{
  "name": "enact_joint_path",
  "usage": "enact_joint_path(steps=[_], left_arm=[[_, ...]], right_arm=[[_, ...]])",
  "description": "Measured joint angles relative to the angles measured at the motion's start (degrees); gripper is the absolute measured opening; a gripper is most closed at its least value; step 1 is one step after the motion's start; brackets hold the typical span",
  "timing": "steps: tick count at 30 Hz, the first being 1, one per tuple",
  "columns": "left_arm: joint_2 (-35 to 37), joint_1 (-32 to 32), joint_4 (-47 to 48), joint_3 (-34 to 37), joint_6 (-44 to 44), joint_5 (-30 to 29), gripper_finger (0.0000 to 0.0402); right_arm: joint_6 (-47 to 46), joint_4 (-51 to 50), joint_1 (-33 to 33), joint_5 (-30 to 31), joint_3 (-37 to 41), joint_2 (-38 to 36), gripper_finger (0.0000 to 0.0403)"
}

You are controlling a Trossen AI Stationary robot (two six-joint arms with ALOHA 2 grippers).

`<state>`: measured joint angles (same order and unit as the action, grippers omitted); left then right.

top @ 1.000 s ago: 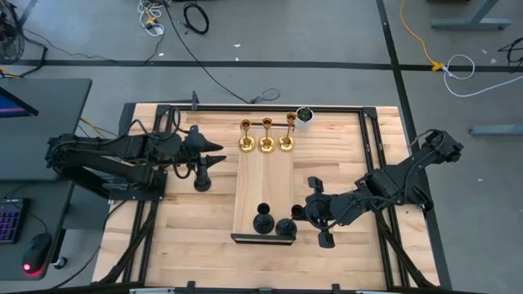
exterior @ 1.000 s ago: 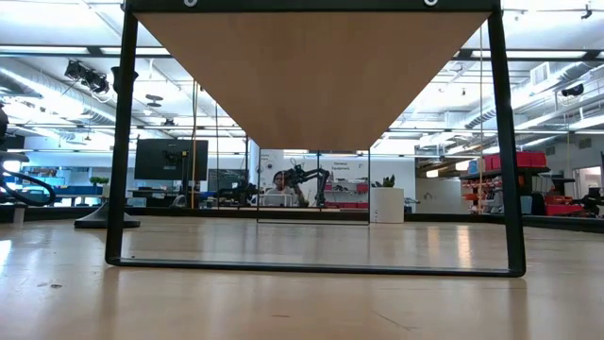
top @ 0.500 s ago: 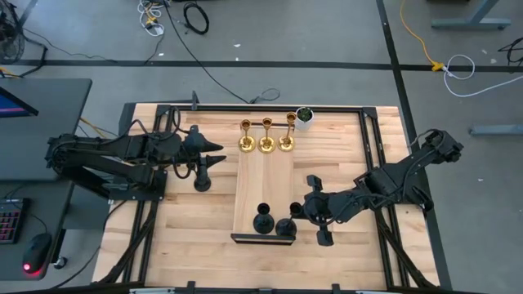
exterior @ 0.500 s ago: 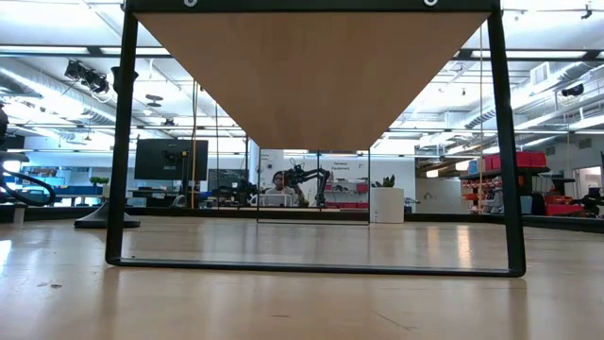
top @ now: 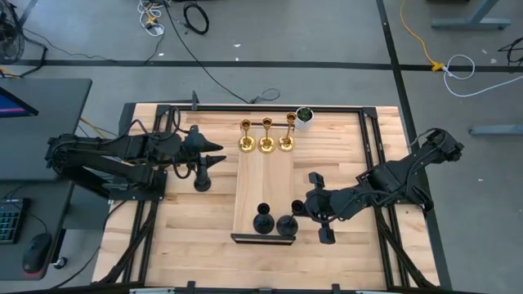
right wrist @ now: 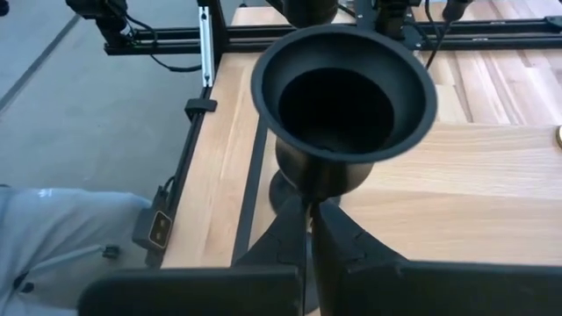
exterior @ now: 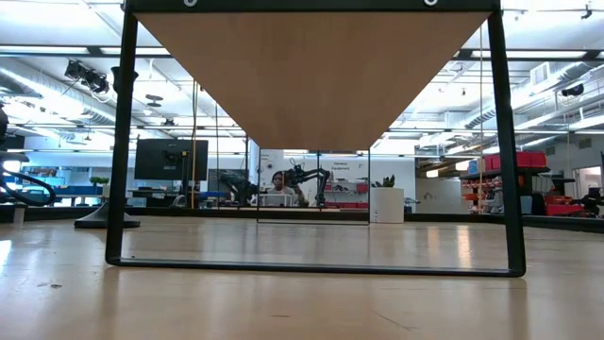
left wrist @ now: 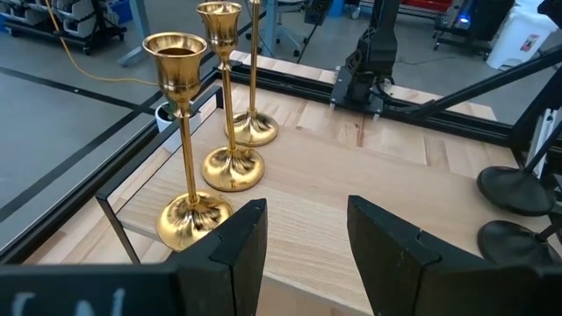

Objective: Pick & Place candle stick holders
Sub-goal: Put the right black candle holder aligned with the black candle holder on the shelf

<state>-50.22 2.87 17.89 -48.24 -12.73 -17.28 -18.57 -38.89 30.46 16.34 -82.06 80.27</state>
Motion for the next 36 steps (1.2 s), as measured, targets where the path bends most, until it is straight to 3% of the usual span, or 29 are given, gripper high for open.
enact_joint_path(steps=[21, 36], left_arm=[[0.0, 0.0, 0.3, 0.0, 0.0, 0.6, 0.0161], [0.0, 0.0, 0.9, 0.0, -1.7, 2.1, 0.0161]], right_arm=[[1.0, 0.2, 0.0, 0.6, -0.1, 1.7, 0.0003], [1.3, 0.6, 0.0, -0.9, -0.1, 1.7, 0.0082]])
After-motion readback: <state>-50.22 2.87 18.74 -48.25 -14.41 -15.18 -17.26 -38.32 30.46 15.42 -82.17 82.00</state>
